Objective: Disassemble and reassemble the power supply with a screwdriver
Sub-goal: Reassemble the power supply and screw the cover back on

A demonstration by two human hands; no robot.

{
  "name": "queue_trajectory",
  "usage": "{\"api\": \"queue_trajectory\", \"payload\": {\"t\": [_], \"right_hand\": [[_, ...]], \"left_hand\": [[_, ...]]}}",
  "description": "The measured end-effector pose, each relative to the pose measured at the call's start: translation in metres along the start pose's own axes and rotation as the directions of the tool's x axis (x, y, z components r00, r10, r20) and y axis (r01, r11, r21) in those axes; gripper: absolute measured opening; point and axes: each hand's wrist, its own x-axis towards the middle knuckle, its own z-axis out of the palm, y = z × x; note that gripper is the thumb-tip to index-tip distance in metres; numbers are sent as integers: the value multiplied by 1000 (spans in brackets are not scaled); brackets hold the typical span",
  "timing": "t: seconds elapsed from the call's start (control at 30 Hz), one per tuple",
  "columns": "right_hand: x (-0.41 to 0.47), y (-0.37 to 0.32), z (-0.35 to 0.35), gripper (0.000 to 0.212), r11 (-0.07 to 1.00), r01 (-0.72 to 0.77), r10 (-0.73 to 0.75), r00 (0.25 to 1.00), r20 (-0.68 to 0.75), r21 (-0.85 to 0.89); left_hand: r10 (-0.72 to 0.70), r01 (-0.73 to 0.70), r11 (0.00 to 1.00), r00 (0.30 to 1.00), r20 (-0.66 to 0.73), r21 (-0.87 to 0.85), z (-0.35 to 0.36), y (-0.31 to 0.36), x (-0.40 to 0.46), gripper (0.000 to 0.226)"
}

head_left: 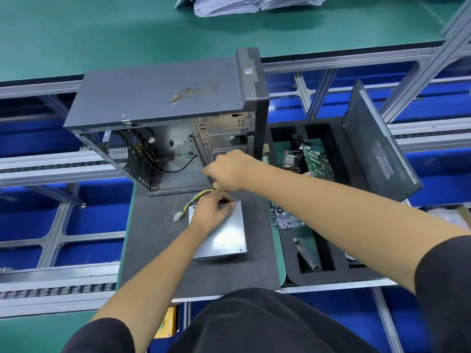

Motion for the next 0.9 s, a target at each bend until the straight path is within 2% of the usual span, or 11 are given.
{"api": "queue_trajectory", "payload": {"t": [0.1, 0.17, 0.27, 0.37, 0.43, 0.6, 0.7, 0.77, 0.83, 0.9], "right_hand": [[-1, -3, 3, 25, 997, 38, -37, 999, 18, -73], [-2, -3, 1, 30, 995, 46, -42, 998, 51, -90], [-5, 1, -6, 38, 999, 43, -46, 992, 121, 30], [-8, 7, -3, 27, 984, 120, -133, 987, 92, 131], [-10, 10, -1, 27, 979, 152, -162, 985, 64, 137], [-8, 6, 12, 20, 990, 110, -108, 994, -31, 84], [-7, 5, 23, 19, 990, 125, -115, 984, -135, 62], [-9, 6, 26, 17, 943, 159, -109, 977, -183, 291], [-11, 7, 26, 20, 826, 173, -98, 981, -166, 537], [-12, 7, 27, 23, 757, 147, -59, 986, -158, 636]], "left_hand": [[49, -42, 981, 998, -32, 187, 1, 1, -3, 7], [58, -50, 981, 998, -40, 188, 1, 1, -4, 7], [55, -49, 992, 997, -51, 113, 4, 3, -4, 5], [-10, 16, 997, 997, -70, 80, 6, 3, -6, 5], [-9, 14, 997, 998, -68, 78, 6, -2, -4, 5], [11, 0, 989, 997, -73, 150, 10, -9, -5, 12], [42, -27, 985, 996, -84, 168, 12, -12, -5, 19], [63, -47, 985, 994, -90, 166, 11, -12, -5, 16], [87, -69, 983, 991, -100, 168, 11, -12, -5, 14], [111, -93, 980, 989, -96, 176, 11, -13, -5, 17]]}}
